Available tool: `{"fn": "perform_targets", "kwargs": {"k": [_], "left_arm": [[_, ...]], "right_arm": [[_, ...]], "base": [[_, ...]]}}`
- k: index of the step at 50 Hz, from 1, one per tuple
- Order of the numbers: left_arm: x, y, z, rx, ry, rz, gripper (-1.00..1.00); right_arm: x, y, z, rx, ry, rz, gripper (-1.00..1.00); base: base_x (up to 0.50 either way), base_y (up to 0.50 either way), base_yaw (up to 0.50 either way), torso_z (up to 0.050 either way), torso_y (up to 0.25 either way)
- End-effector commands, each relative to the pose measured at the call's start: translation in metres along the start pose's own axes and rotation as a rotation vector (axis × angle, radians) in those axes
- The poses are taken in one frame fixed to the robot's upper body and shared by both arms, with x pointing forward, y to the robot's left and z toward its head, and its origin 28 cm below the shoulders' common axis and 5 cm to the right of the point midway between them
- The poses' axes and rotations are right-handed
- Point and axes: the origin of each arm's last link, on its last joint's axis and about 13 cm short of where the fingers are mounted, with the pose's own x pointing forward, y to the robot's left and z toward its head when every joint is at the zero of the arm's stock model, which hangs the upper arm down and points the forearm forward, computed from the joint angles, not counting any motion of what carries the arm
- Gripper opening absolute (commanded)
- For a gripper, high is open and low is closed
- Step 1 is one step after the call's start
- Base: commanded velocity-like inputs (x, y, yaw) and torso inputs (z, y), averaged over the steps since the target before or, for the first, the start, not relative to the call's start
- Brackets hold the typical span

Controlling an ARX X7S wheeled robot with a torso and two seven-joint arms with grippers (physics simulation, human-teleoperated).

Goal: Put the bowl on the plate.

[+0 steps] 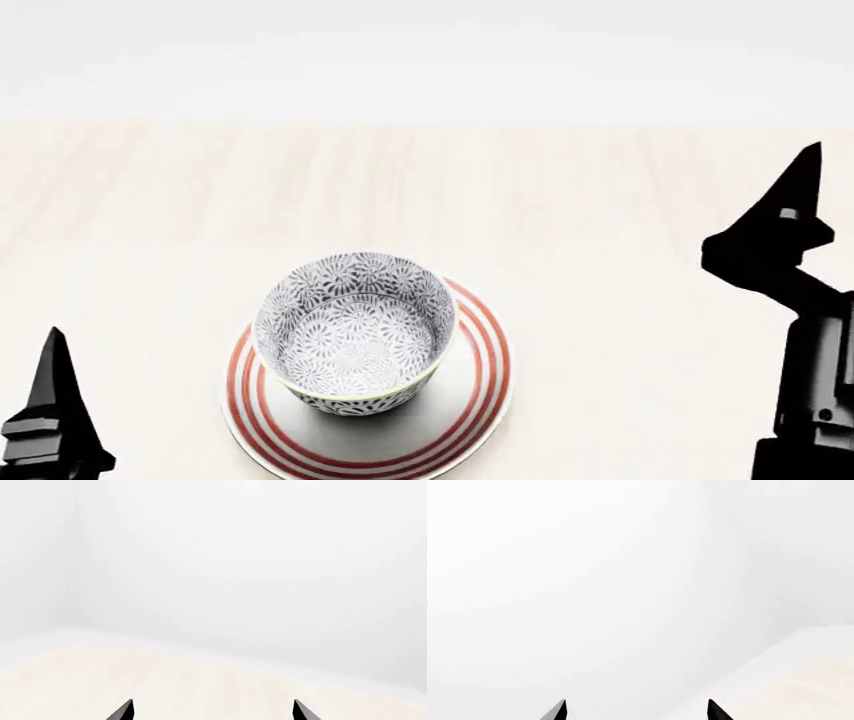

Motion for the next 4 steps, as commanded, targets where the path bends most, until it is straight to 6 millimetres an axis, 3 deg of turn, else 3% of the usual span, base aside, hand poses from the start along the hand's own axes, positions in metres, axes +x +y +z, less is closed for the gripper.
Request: {"fn": "perform_targets", "kwargs": {"k": [1,4], "left_arm": [[-0.007,0.003,0.022,0.041,-0.107,0.005,1.0],[-0.011,0.005,0.035,0.043,-0.145,-0.003,1.0]], "right_arm": [[-0.047,0.016,0.042,-0.172,-0.079,0.127,1.0],[-0.065,0.021,0.053,-0.177,-0.107,0.159,1.0]], "base": [[0.0,0.0,0.0,0.0,0.0],[0.0,0.0,0.0,0.0,0.0]]}}
